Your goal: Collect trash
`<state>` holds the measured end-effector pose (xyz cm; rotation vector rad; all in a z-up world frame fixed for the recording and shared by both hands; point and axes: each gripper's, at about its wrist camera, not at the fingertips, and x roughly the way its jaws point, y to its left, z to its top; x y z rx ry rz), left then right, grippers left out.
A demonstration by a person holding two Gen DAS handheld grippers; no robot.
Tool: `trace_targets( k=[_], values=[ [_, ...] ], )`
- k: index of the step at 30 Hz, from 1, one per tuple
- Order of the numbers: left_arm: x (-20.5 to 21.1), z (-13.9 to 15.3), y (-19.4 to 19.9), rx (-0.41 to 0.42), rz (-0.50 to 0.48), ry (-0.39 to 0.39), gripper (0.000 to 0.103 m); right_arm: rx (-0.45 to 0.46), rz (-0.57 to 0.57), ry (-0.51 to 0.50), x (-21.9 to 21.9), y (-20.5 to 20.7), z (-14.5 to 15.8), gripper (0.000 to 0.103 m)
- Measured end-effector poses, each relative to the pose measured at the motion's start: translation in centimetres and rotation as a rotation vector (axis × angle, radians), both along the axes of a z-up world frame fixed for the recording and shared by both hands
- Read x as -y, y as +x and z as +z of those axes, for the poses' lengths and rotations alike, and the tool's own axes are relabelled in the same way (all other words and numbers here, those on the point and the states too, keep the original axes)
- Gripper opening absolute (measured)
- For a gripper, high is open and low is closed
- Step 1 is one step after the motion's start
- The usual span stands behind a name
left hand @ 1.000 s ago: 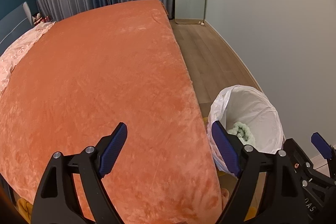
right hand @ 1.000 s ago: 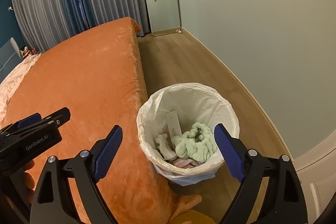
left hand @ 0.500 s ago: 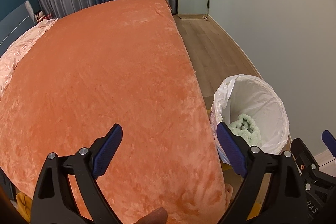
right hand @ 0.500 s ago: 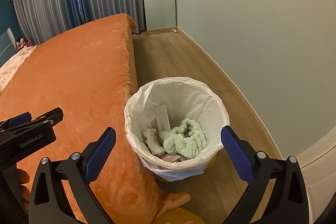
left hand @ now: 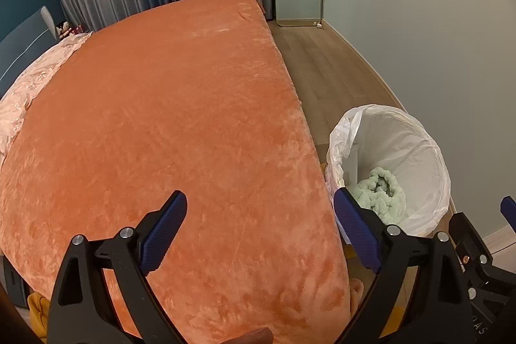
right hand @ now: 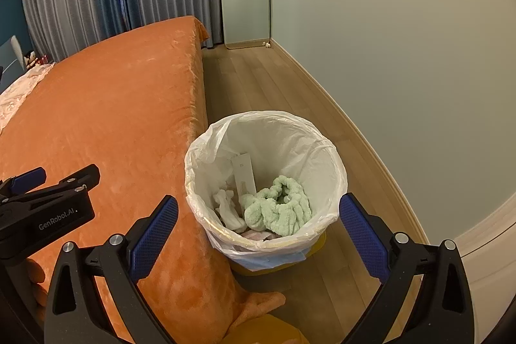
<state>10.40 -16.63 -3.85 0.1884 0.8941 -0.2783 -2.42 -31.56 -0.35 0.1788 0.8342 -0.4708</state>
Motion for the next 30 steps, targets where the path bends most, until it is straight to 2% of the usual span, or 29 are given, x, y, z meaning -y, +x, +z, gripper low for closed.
trace_targets(
  k=[30],
  values=[
    [0.3,-0.9,-0.7,0.001,0.014,0.031,0.088,-0.023,-0.009,0.012,0.4,-0.5,-1.4,0.096]
  ],
)
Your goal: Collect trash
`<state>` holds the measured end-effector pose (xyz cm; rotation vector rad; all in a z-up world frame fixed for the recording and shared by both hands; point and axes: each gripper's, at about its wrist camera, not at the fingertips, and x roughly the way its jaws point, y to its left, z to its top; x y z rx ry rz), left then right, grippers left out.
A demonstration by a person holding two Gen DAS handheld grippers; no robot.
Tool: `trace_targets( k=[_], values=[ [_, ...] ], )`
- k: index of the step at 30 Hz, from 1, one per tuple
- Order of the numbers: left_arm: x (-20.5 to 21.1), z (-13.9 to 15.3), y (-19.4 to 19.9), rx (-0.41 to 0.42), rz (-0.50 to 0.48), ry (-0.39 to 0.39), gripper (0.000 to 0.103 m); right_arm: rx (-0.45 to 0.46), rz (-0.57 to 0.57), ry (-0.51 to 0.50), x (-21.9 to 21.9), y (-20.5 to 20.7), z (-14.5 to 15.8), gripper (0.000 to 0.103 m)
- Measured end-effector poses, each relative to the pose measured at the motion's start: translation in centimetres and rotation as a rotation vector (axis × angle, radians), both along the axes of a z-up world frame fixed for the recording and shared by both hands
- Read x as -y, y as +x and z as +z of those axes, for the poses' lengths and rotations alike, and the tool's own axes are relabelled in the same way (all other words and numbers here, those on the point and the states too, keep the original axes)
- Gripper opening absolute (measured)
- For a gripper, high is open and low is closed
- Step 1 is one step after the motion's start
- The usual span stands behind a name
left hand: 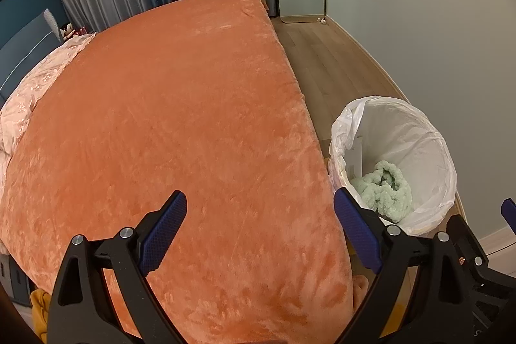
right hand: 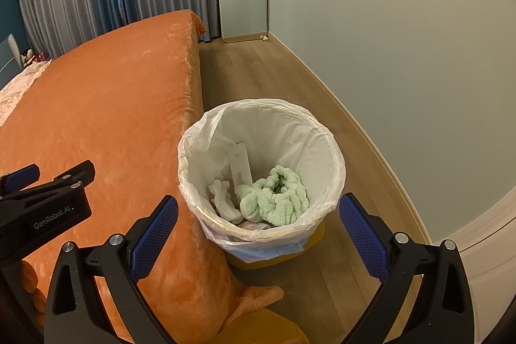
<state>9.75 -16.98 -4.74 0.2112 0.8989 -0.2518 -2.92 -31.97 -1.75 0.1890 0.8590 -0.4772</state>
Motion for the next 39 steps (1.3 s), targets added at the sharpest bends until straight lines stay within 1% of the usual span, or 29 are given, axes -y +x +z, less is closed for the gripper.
trace_targets(
  k=[7,39],
  values=[
    [-0.1,-0.3,0.0,-0.014,0.011,-0.001,0.088,-0.006,-0.007,0.001,0.1,-0.2,-0.4,0.096],
    [0.9,-0.6,-1.0,-0.032,-0.032,0.014,0.088,-0.018,-0.023,0.005,0.5,-0.6,-0.6,0.096]
  ],
)
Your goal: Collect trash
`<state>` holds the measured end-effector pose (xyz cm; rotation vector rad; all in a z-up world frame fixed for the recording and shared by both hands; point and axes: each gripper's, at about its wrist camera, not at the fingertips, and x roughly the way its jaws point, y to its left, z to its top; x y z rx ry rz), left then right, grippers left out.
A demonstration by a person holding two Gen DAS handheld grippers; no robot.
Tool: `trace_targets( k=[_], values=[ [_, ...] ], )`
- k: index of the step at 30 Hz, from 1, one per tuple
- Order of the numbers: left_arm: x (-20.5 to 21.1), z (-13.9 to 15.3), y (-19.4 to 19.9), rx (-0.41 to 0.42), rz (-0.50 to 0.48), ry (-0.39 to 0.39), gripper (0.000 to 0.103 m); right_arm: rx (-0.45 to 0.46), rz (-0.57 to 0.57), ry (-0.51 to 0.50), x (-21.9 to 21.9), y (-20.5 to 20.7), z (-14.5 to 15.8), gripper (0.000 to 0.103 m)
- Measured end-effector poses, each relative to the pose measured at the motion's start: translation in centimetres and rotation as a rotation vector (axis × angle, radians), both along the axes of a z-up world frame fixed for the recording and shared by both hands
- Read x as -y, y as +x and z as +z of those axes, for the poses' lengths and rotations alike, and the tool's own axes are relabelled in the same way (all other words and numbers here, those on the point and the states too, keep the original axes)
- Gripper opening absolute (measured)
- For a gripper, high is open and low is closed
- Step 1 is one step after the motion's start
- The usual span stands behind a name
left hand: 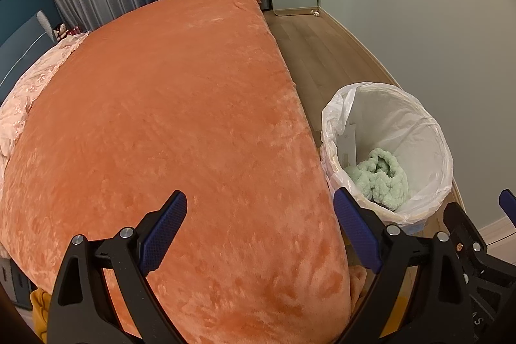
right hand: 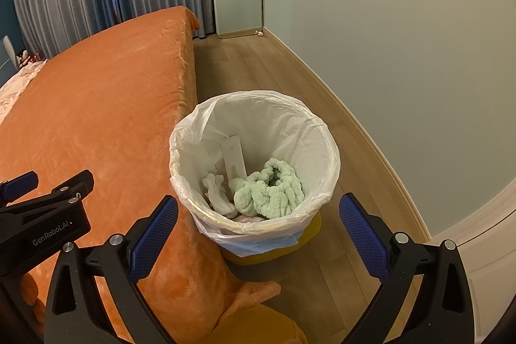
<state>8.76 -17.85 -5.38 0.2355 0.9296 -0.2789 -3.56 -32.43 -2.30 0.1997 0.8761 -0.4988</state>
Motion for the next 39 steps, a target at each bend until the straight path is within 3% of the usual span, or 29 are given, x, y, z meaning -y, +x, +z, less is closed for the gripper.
trace_targets(
  k=[39],
  values=[
    [0.71,-0.58,-0.41,-0.023,-0.038,0.006,0.088,-0.008,-0.013,0.003,0.19,-0.8,-0.43,0.096]
  ],
)
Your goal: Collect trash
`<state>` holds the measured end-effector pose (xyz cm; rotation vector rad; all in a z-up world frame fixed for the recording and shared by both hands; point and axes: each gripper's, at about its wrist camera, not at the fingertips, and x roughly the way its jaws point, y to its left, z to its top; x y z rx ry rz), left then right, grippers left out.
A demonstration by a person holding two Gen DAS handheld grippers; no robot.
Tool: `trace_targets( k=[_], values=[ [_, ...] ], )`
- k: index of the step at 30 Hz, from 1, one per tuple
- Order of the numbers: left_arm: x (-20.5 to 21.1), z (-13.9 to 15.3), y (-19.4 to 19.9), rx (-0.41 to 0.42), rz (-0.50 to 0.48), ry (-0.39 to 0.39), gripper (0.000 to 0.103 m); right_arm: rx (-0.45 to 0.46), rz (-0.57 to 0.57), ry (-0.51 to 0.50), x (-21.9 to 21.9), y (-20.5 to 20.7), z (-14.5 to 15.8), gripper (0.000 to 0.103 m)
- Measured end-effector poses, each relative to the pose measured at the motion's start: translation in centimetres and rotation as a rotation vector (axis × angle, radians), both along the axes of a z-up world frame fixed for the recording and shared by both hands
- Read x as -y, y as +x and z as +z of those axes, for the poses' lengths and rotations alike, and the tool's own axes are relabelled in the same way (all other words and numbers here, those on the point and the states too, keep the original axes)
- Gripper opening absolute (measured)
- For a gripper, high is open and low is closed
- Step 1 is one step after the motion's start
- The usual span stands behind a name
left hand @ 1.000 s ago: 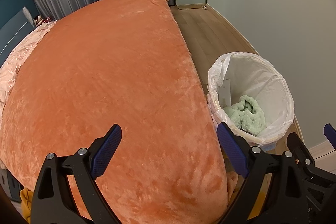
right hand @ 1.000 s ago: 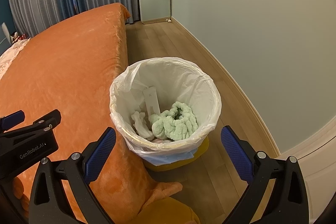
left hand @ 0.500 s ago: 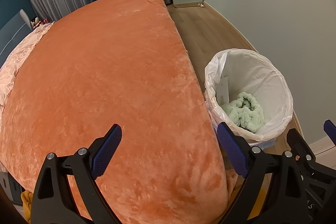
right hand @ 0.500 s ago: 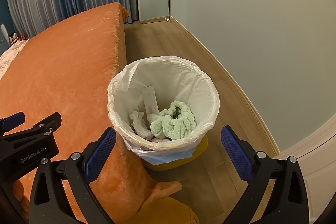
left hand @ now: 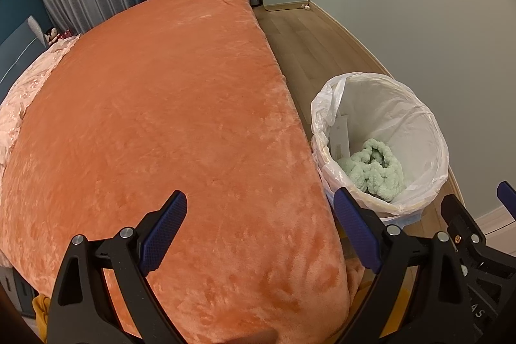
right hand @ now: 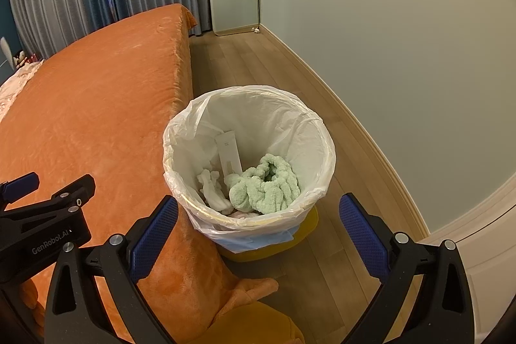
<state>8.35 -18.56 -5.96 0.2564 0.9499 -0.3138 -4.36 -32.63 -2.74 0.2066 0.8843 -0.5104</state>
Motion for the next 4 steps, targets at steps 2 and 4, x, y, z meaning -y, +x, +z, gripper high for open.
trace_targets(
  k=[2,4],
  values=[
    [0.0,-0.13,0.08,-0.005,-0.001,0.0,0.088,-0.001,-0.002,0.001,0.07,-0.04,-0.01,0.096],
    [0.01,-0.19,0.12,-0.004,-0.001,0.001,0.088,0.0,-0.004,0.001,0.11,-0.11,0.04,0.096]
  ],
)
